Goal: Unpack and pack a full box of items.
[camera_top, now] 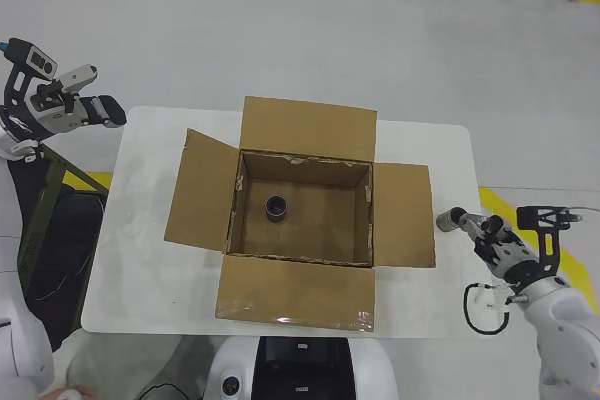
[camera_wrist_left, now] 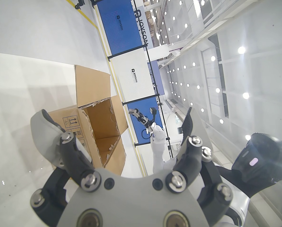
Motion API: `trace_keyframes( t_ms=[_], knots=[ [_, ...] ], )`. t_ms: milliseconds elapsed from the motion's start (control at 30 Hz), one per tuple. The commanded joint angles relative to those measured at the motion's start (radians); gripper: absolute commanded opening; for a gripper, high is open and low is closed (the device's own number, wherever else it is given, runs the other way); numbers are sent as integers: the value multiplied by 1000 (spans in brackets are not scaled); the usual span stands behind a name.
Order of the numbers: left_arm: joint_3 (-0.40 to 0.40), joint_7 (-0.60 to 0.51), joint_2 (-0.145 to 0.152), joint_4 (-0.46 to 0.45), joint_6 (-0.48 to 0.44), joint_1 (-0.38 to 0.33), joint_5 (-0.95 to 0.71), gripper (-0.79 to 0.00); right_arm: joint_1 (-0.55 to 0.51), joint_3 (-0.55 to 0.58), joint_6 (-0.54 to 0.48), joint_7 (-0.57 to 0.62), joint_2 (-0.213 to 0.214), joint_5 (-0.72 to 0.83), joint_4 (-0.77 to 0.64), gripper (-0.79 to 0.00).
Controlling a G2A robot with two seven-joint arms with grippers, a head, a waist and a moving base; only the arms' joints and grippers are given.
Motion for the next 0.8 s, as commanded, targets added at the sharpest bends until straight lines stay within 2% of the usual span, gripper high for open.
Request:
trace_keyframes(
  t_ms=[0,233,767],
  knots=[
    [0,0,0,0,0,0,0,0,-10,13,7,0,1,6,21,-785],
    [0,0,0,0,0,0,0,0,3,3,34,28,7,-42,105,-785],
    [0,0,0,0,0,0,0,0,83,-116,114,31,11,-130,247,-785]
  ],
)
